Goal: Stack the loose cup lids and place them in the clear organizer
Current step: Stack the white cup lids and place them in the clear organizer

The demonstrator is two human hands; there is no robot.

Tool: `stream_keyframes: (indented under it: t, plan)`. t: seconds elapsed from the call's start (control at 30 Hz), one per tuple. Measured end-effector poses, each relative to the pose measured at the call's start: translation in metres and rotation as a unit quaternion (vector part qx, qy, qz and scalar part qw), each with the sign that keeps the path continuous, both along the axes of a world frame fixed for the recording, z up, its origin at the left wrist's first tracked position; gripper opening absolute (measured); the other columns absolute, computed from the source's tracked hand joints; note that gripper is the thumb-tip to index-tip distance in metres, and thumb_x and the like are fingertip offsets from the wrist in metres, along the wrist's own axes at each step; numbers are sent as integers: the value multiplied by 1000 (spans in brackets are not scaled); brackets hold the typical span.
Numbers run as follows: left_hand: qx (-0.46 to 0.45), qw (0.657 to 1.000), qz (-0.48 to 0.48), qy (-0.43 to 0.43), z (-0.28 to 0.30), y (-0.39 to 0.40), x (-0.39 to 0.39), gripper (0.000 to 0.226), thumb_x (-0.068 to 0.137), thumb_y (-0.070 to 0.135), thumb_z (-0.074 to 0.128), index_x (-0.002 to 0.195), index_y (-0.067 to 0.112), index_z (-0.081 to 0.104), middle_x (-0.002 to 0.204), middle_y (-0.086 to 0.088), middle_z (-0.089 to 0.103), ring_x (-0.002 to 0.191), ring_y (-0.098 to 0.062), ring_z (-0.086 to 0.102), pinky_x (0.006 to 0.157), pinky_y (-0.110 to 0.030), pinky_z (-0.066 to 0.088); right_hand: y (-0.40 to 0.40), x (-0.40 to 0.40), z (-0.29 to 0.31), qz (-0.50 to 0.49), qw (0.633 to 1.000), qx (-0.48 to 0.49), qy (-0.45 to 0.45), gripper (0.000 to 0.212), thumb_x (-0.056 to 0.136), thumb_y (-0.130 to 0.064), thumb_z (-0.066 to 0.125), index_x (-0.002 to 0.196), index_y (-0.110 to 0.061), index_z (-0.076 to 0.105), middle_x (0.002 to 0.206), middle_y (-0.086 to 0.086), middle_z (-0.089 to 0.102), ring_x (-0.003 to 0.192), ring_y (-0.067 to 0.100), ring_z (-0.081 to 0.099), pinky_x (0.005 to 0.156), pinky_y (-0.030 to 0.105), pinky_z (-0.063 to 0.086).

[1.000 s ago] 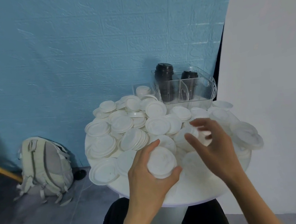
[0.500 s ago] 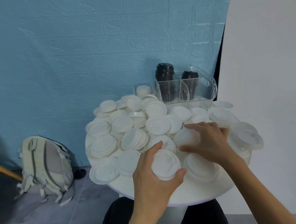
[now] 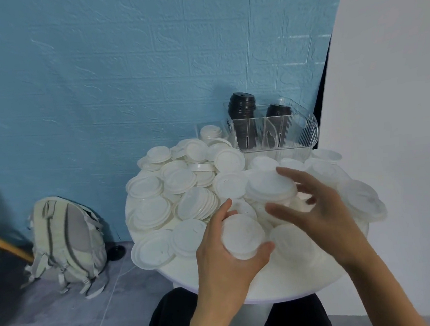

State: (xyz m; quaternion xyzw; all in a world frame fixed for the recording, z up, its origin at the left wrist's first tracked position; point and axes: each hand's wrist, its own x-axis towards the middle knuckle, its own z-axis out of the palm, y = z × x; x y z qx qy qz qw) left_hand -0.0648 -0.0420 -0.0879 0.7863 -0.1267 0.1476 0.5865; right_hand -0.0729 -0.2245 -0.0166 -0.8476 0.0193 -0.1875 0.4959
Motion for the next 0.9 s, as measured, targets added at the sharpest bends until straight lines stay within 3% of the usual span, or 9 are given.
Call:
stream_keyframes:
  t: [0.13,0.33,0.47,0.63,0.73,0.8,0.9]
  plan:
    - [-14,1000,8,19,5,-1,2,79,54,53,88,119,67,45,114,40,62,111,15,56,89,-10,47,22,-15,-10,136,987,72,37,69,68,-46,84,132,-41,60,124,-16,69,112,8,64,94,36,49]
    - [-14,1000,-9,14,4,0,4,108,56,41,98,143,57,35,114,40,59,108,21,54,85,-1,42,31,-16,-19,123,985,97,74,70,64,-28,86,127,-45,62,127,-18,64,115,8,62,87,29,57]
    - [-12,1000,-7,8,5,-1,5,109,57,41,99,146,53,36,117,38,58,111,22,52,86,0,41,32,-13,-16,128,984,98,73,71,61,-25,85,126,-47,64,132,-18,60,117,9,61,92,35,59]
    - [-12,1000,-10,4,4,-6,5,98,63,21,97,136,56,41,130,37,54,122,16,51,96,-6,43,39,-11,-17,171,973,116,104,73,62,-16,81,127,-44,62,134,-12,62,117,14,65,97,42,58]
    - [-25,1000,-12,11,6,-7,2,90,61,24,97,132,53,49,129,34,58,122,9,54,99,-17,49,38,-11,-16,181,966,150,111,69,61,-26,81,127,-39,63,130,-8,66,115,15,68,98,40,57]
    - [-36,999,-22,10,10,-8,-1,86,57,33,99,125,55,51,125,36,58,118,11,55,94,-12,48,39,-11,-14,177,956,206,107,61,64,-35,84,122,-29,67,119,0,73,108,20,71,90,33,58]
    - [-40,999,-35,6,14,-12,-5,90,53,43,100,126,57,49,124,36,58,116,9,58,90,-13,50,42,-8,-14,131,957,244,84,48,67,-28,83,113,-26,69,108,2,74,95,23,74,76,25,56]
